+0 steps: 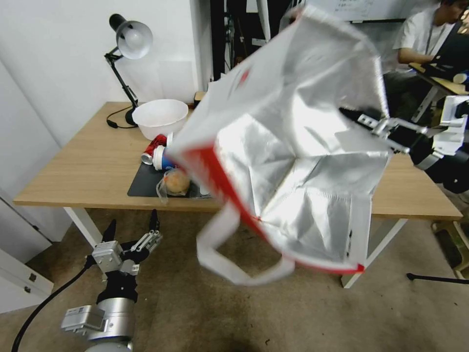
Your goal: Pick up the food delivery bag from the floor and place it on the table.
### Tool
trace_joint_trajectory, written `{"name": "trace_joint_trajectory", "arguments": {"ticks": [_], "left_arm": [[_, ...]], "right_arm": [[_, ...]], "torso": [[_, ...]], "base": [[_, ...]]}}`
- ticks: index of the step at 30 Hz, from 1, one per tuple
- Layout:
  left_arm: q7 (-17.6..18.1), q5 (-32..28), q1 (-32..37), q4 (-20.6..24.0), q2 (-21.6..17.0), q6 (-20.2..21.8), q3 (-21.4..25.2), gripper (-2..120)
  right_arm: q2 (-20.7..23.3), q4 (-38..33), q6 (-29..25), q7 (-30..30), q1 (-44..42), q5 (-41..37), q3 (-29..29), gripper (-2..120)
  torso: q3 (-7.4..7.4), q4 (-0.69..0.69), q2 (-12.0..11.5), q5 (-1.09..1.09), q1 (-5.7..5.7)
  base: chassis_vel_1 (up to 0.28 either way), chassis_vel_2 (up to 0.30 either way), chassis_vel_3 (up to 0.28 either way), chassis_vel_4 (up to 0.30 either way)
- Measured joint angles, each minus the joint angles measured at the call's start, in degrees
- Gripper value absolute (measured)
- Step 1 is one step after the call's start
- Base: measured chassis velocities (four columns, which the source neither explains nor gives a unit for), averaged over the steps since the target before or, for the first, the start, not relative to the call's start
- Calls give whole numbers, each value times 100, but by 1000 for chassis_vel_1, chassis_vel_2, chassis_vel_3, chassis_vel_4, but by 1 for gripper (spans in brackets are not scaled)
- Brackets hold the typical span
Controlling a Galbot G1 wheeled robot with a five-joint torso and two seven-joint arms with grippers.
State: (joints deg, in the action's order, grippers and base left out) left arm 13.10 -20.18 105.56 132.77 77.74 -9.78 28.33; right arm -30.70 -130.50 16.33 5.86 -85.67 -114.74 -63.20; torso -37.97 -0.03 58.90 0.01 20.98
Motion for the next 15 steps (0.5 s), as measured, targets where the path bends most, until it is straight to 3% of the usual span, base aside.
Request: {"name": "trace_joint_trajectory", "arguments": {"ticks": [5, 15], "left_arm": [[-2, -20, -52, -74, -122, 31, -66, 100], [-3, 46, -27, -78, -90, 20, -117, 100]], "right_arm": [[-272, 46, -640, -894, 90, 42, 124, 0], [-508, 280, -954, -1865, 216, 229, 446, 0]], "torso": [[0, 1, 0, -2, 0], [0, 3, 0, 0, 0]], "base": [[0, 0, 0, 0], [0, 0, 0, 0]]}}
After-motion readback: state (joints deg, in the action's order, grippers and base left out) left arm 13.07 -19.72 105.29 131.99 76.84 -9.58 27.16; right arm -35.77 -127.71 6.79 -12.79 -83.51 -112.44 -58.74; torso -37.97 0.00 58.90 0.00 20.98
